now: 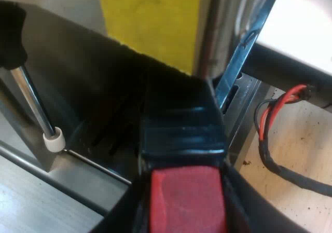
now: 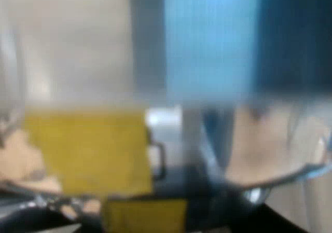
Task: Put the handle in the coffee machine
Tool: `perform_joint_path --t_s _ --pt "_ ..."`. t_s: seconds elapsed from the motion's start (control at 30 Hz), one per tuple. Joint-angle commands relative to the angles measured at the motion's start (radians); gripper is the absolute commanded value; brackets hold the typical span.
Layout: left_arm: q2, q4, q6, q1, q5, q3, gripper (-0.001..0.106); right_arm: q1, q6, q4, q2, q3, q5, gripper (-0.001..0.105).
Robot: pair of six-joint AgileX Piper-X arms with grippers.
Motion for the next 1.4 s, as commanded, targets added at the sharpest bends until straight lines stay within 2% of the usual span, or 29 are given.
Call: perform_joint_path --t_s 0.03,0.3,0.4,0.5,0.57,0.6,0.63,0.67,1.03,1.27,1.3,1.4 --pt "-0.037 -0.014 0.003 -0.002 0.165 -0.028 0.0 0.004 -0.038 -0.188 -0.048 -0.023 -0.005 0.024" --pt "-0.037 -0.014 0.003 -0.002 0.16 -0.028 0.0 0.005 -0.037 -0.222 -0.048 -0.023 -0.005 0.024" --pt "-0.037 -0.014 0.005 -0.002 0.133 -0.028 0.002 0.005 -0.037 -0.222 -0.048 -0.023 -0.005 0.024" --pt "-0.037 -0.014 0.005 -0.002 0.112 -0.028 0.021 0.005 -0.037 -0.222 -0.048 -0.023 -0.005 0.024" --pt "-0.037 -0.014 0.005 -0.002 0.112 -0.028 0.052 0.005 -0.037 -0.222 -0.048 -0.023 -0.005 0.024" --pt "-0.037 -0.014 0.005 -0.002 0.112 -0.028 0.057 0.005 -0.037 -0.222 -0.048 -0.023 -0.005 0.024" --pt "-0.037 -0.014 0.005 -0.002 0.112 -0.028 0.07 0.005 -0.037 -0.222 -0.048 -0.023 -0.005 0.024" --pt "-0.037 -0.014 0.005 -0.002 0.112 -0.028 0.076 0.005 -0.037 -0.222 -0.048 -0.023 -0.001 0.024" --pt "-0.112 -0.007 0.005 -0.002 0.112 -0.028 0.073 0.005 -0.037 -0.222 -0.048 -0.023 0.013 0.024" --pt "-0.157 -0.007 -0.019 0.07 0.114 -0.031 0.072 0.005 -0.037 -0.222 -0.06 -0.023 0.013 0.024" --pt "-0.16 -0.007 -0.019 0.077 0.114 -0.033 0.071 0.005 -0.037 -0.222 -0.06 -0.023 0.013 0.024" --pt "-0.167 0.043 -0.019 0.101 0.112 -0.073 0.048 0.005 -0.037 -0.222 -0.059 -0.023 0.013 0.024"
